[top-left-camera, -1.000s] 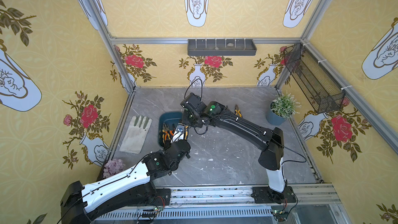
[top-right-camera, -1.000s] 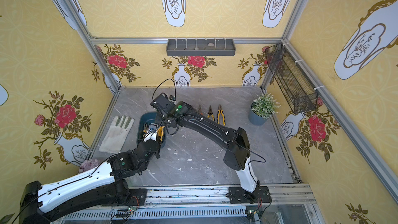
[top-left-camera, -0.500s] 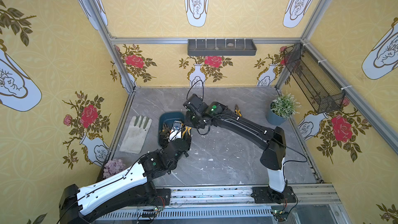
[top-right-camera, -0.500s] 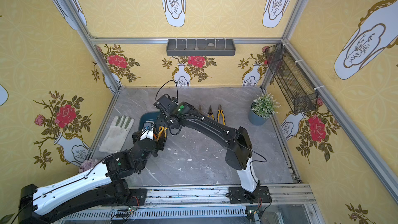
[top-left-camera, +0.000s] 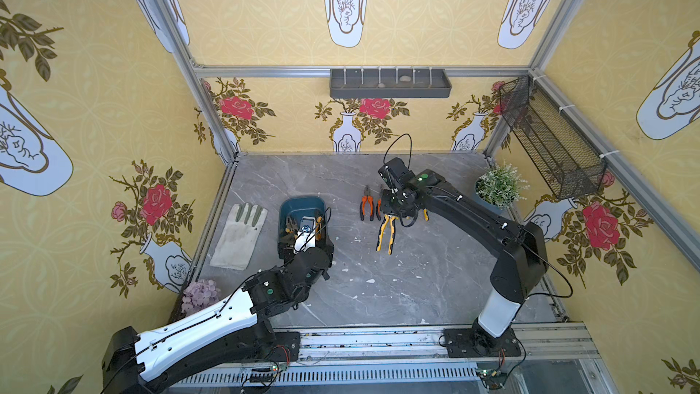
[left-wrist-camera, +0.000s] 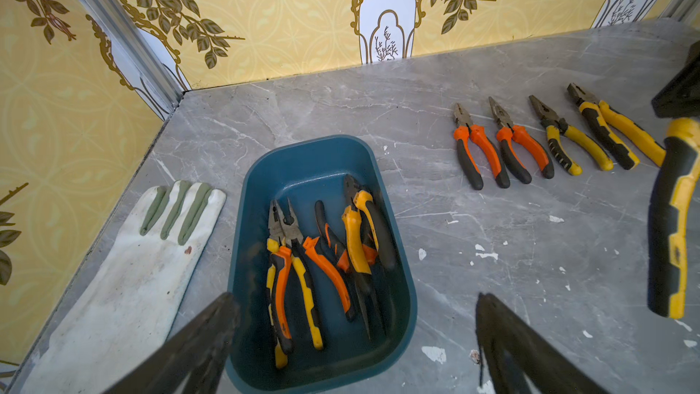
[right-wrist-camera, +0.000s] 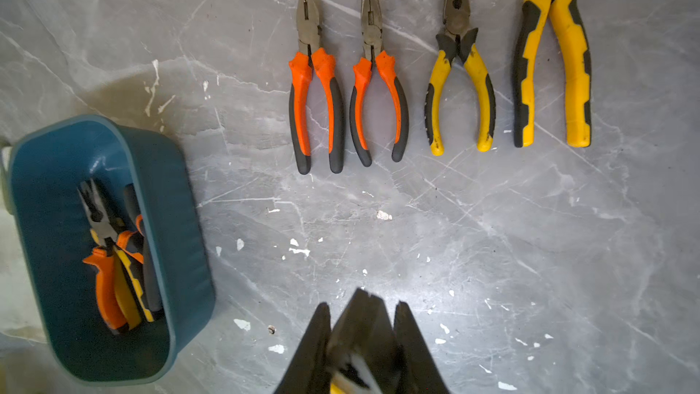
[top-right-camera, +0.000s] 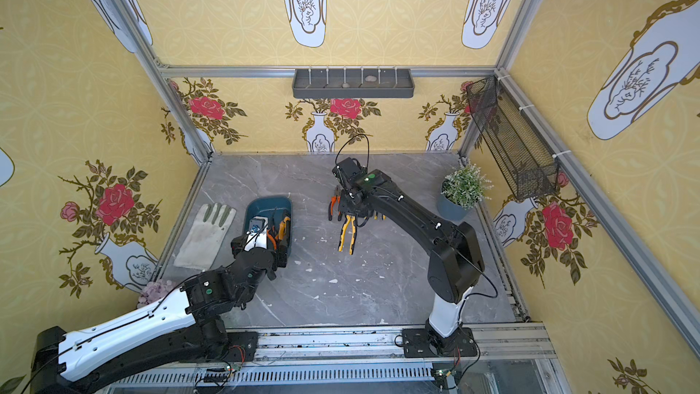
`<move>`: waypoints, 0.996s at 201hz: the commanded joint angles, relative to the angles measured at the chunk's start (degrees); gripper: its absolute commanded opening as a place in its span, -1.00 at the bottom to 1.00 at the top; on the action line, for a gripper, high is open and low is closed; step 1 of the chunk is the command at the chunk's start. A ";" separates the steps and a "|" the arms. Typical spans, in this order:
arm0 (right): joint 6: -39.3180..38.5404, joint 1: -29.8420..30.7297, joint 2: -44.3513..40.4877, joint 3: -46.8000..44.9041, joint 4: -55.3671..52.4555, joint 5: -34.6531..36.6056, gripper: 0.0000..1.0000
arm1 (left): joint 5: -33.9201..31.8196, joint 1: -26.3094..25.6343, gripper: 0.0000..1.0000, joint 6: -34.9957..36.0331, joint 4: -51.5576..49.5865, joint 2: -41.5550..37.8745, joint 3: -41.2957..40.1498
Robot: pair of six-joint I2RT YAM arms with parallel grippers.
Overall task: Take the pliers out of the storage box
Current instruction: Place the pliers at the center of the board.
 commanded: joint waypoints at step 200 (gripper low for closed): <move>-9.89 -7.11 44.81 44.58 15.82 -24.41 -0.61 | 11.50 8.18 0.98 -0.48 8.44 4.44 -3.17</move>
